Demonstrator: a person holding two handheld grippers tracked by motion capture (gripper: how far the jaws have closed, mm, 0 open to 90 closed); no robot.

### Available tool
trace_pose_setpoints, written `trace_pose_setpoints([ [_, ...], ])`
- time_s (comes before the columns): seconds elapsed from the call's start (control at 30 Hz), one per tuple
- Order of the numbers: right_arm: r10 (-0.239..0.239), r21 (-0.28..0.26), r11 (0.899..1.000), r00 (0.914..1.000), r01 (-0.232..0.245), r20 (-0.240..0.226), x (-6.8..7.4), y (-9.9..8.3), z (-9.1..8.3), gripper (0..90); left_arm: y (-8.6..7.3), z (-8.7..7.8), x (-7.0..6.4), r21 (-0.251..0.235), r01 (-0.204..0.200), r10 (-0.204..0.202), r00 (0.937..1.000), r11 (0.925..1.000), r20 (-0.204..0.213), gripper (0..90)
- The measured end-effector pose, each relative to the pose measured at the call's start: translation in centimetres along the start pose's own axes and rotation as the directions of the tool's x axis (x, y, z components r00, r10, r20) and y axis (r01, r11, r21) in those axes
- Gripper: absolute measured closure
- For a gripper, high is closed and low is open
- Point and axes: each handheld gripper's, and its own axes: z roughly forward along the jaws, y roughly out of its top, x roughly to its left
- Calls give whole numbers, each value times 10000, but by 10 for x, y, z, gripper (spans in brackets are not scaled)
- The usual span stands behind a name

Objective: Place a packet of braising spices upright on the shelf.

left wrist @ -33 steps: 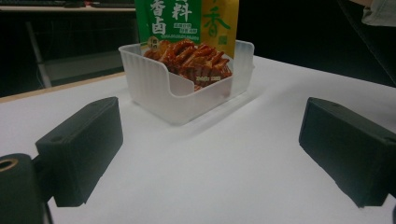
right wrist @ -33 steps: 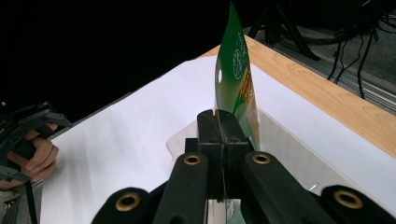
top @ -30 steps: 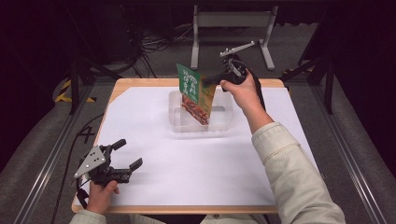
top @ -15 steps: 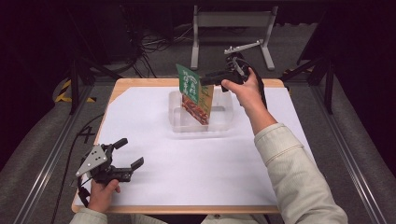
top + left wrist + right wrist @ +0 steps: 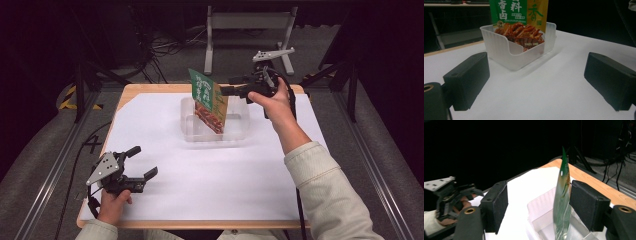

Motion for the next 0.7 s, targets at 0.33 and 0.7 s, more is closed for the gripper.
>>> trace_pose_setpoints([
  [0.33, -338, -538, 9979, 9991, 353, 273, 15, -10, -45, 297, 2, 11, 0, 55, 21, -23, 9997, 10000, 250, 70],
  [0.7, -476, -689, 9962, 9962, 526, 730, 26, -25, -85, 280, 2, 10, 1, 94, 7, -9, 9998, 10000, 213, 69],
])
